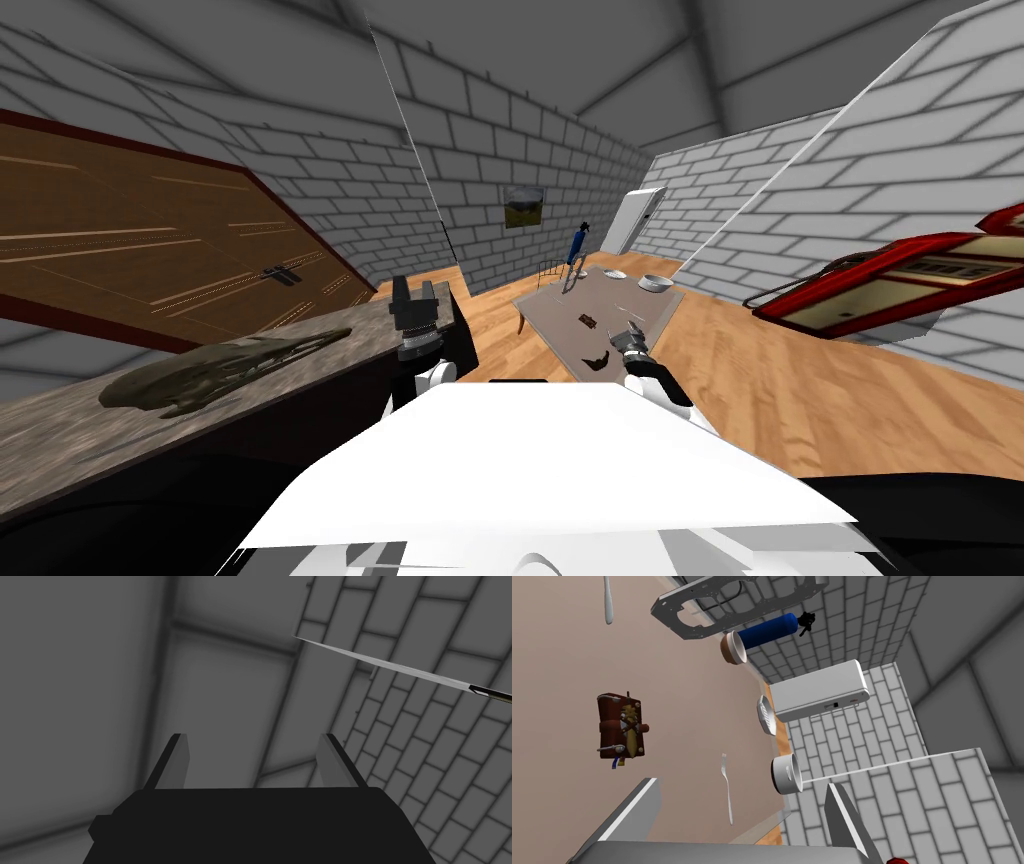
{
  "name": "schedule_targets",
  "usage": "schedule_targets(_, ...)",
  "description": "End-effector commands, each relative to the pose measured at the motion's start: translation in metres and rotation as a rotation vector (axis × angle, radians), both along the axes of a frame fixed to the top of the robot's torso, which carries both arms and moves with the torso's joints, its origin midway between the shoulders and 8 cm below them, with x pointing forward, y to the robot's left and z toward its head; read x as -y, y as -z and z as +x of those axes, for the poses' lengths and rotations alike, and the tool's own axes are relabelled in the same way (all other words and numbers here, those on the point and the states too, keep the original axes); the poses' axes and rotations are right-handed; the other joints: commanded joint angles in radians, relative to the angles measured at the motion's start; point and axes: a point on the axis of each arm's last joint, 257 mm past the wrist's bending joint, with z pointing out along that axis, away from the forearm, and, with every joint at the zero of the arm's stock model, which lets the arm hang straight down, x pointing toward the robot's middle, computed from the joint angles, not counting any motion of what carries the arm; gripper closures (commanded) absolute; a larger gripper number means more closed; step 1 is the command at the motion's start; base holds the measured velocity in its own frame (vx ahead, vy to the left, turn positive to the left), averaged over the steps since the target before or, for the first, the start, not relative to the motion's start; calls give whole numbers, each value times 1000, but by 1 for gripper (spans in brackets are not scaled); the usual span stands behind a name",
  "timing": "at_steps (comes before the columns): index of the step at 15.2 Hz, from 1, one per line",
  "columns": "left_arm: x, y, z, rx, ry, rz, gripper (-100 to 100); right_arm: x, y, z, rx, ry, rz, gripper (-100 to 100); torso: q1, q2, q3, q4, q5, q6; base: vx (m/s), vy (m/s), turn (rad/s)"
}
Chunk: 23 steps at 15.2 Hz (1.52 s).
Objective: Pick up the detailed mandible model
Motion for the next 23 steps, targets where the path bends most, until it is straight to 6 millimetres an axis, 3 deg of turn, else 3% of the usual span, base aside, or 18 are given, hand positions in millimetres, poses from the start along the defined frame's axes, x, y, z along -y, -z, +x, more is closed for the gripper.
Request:
schedule_targets(1, 0, 0, 0, 0, 0, 0, 0, 20, 19, -11, -24, 51, 80, -100, 0, 0, 0, 0, 0, 0, 50, 19, 66)
schedule_targets(3, 0, 0, 0, 0, 0, 0, 0, 23, 29, -15, -41, 60, 86, -100, 0, 0, 0, 0, 0, 0, 51, 14, 45)
schedule_targets(4, 0, 0, 0, 0, 0, 0, 0, 39, 38, -24, -48, 101, 153, -100, 0, 0, 0, 0, 0, 0, 56, 20, 63)
schedule_targets(6, 0, 0, 0, 0, 0, 0, 0, 43, 50, -31, -71, 115, 161, -100, 0, -1, 0, 0, 0, 0, 58, 15, 42)
schedule_targets(7, 0, 0, 0, 0, 0, 0, 0, 59, 65, -43, -83, 165, 233, -100, 0, 0, 0, 0, 0, 0, 62, 21, 69)
schedule_targets(10, 0, 0, 0, 0, 0, 0, 0, 77, 92, -66, -118, 236, 315, -100, 0, -2, -1, 0, 0, -1, 76, 26, 84)
schedule_targets(11, 0, 0, 0, 0, 0, 0, 0, 77, 92, -66, -118, 236, 315, -100, 0, -2, -1, 0, 0, 0, 50, 10, 11)
schedule_targets(12, 0, 0, 0, 0, 0, 0, 0, 89, 100, -77, -111, 282, 385, -100, 0, -1, -1, 0, 0, 0, 55, 14, 58)
schedule_targets(15, 0, 0, 0, 0, 0, 0, 0, 92, 112, -86, -134, 300, 394, -100, 0, 0, 0, 0, 0, 0, 41, 14, 27)
schedule_targets(16, 0, 0, 0, 0, 0, 0, 0, 103, 119, -97, -124, 348, 464, -100, 0, 1, 1, 0, 0, 0, 38, 20, 56)
schedule_targets(20, 0, 0, 0, 0, 0, 0, 0, 116, 145, -126, -148, 430, 549, -100, 0, 0, 0, 0, 0, 0, 54, 16, 60)
schedule_targets(22, 0, 0, 0, 0, 0, 0, 0, 116, 148, -128, -154, 436, 551, -100, 0, 0, 0, 0, 0, 0, 39, 9, 9)
schedule_targets(23, 0, 0, 0, 0, 0, 0, 0, 125, 158, -143, -142, 491, 624, -100, 0, 1, 0, 0, 0, 0, 37, 16, 49)
